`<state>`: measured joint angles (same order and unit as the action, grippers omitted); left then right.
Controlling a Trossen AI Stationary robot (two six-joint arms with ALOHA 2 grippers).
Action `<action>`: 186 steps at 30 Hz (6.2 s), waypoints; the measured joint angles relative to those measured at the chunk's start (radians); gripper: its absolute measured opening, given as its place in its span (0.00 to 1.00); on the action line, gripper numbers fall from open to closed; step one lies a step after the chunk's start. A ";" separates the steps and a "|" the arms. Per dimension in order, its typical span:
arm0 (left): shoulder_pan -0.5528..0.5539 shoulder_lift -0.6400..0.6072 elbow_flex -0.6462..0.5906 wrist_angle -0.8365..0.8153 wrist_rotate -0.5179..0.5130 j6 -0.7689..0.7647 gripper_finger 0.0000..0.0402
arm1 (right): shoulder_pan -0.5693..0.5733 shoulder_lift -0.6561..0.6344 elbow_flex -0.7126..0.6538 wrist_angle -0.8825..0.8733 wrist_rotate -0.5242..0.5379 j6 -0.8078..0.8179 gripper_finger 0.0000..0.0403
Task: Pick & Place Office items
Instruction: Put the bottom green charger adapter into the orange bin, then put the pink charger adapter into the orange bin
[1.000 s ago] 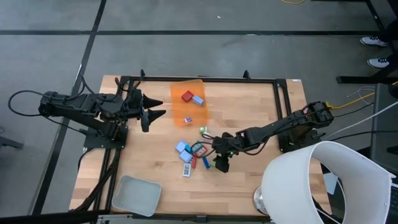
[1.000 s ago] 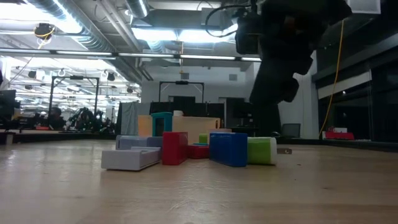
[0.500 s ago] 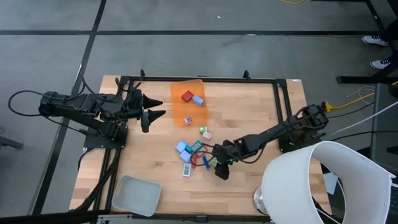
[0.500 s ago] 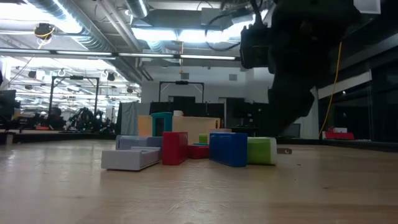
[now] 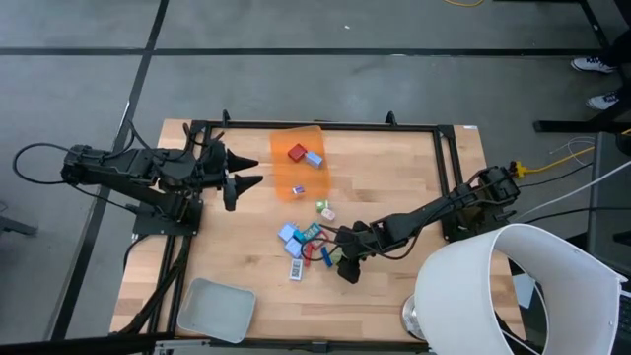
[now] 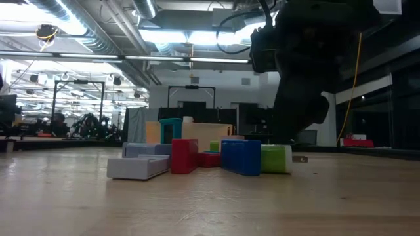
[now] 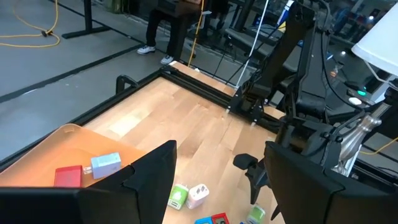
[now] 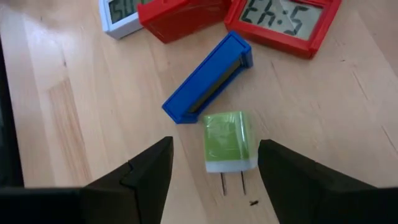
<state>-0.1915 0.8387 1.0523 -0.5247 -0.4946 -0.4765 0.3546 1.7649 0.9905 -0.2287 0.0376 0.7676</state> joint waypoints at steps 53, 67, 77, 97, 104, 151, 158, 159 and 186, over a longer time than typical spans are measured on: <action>0.008 0.000 0.000 0.006 0.045 0.061 0.59 | -0.050 -0.076 0.010 0.021 0.040 0.167 0.34; 0.125 0.044 0.000 0.005 0.137 0.083 0.59 | -0.319 -0.103 0.258 0.002 0.266 -0.039 0.34; 0.130 0.076 0.000 0.087 0.150 0.131 0.59 | -0.594 0.094 0.347 -0.006 0.066 -0.069 0.34; 0.133 0.076 0.000 0.095 0.146 0.123 0.59 | -0.635 0.349 0.702 -0.196 -0.081 -0.077 0.67; 0.145 0.076 0.000 0.095 0.148 0.131 0.59 | -0.592 0.294 0.702 -0.336 -0.157 -0.156 0.57; 0.175 0.076 0.000 0.087 0.224 0.158 0.59 | -0.334 0.227 0.346 -0.390 -0.005 -0.036 0.61; 0.175 0.076 0.000 0.087 0.223 0.161 0.59 | -0.334 0.228 0.303 -0.340 -0.004 0.013 0.48; 0.175 0.076 0.000 0.087 0.223 0.161 0.59 | -0.334 0.228 0.302 -0.334 -0.004 0.018 0.45; 0.175 0.076 0.000 0.087 0.225 0.158 0.59 | -0.164 0.070 0.304 -0.236 0.009 0.200 0.29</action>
<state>-0.0168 0.9144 1.0519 -0.4377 -0.2699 -0.3187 0.1902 1.8344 1.2941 -0.4645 0.0465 0.9675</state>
